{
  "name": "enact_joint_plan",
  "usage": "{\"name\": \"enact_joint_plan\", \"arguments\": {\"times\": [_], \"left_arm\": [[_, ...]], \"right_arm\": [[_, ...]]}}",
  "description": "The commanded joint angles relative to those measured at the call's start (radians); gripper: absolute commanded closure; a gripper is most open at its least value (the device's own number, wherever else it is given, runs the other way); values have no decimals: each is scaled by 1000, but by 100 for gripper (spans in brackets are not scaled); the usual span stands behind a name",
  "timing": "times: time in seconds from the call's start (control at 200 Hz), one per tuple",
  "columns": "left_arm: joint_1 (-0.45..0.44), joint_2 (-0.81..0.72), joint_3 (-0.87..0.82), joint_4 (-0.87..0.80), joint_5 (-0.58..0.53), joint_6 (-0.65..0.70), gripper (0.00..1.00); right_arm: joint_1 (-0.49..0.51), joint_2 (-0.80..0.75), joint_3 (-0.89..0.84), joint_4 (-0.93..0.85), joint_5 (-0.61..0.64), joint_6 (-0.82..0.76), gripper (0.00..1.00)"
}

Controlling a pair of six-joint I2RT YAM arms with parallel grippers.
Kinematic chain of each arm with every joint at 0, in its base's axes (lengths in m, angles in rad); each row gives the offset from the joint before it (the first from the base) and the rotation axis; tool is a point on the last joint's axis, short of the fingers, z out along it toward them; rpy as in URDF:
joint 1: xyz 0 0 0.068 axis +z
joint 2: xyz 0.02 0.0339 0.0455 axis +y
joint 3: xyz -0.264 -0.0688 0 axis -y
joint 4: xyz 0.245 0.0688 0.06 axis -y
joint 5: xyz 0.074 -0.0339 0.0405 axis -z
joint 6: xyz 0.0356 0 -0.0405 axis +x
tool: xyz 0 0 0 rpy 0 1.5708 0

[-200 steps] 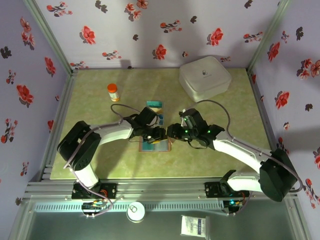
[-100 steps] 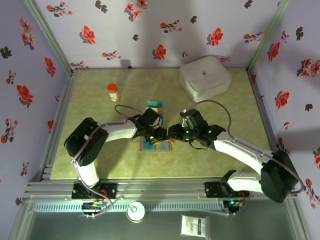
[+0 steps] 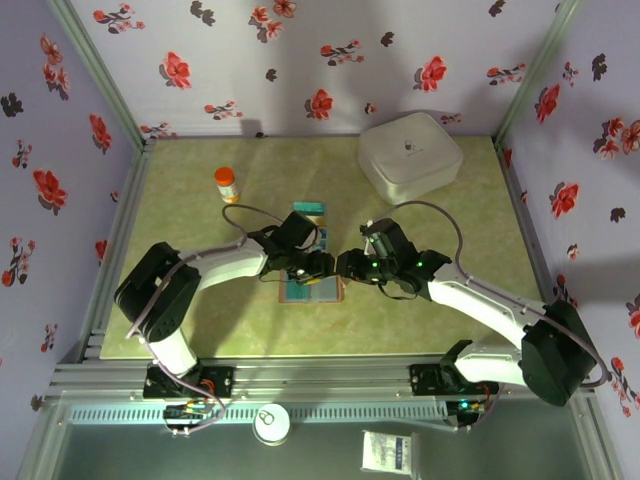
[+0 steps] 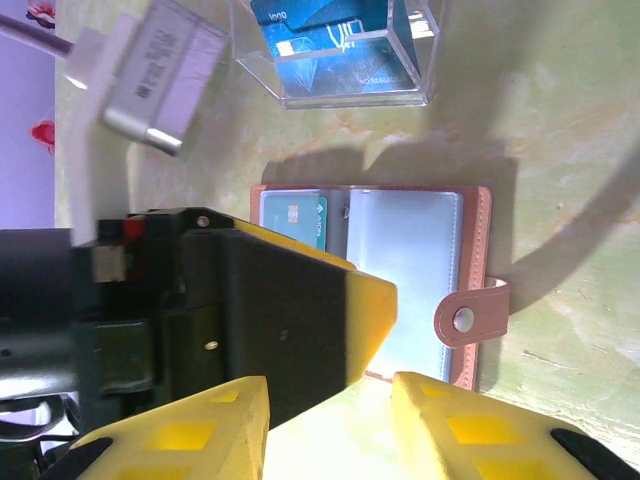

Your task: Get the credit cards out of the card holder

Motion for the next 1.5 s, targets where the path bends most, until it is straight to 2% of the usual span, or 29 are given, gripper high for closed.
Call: {"name": "enact_joint_plan", "arguments": {"times": [0.0,0.11,0.245,0.455,0.81,1.11,1.495], "left_arm": [[-10,-28,17,-65,-21,30,53],[-12,-17,3,-64,-20,28,60],[-23,22,1,-57,-10,28,74],[-31,76,-2,-56,-23,33,83],[-31,90,-3,-33,-22,36,85],[-9,-27,-21,-14,-37,31,82],[94,-233,-160,-59,-61,59,84]], "right_arm": [[-7,-18,-3,-11,17,-12,62],[-7,-12,-2,-8,13,-11,63],[-7,-8,-3,-6,12,-12,63],[-7,-3,-6,-6,13,-15,63],[-7,5,-2,-2,6,-12,63],[-7,36,14,30,-17,1,63],[37,218,120,65,-69,11,65]]}}
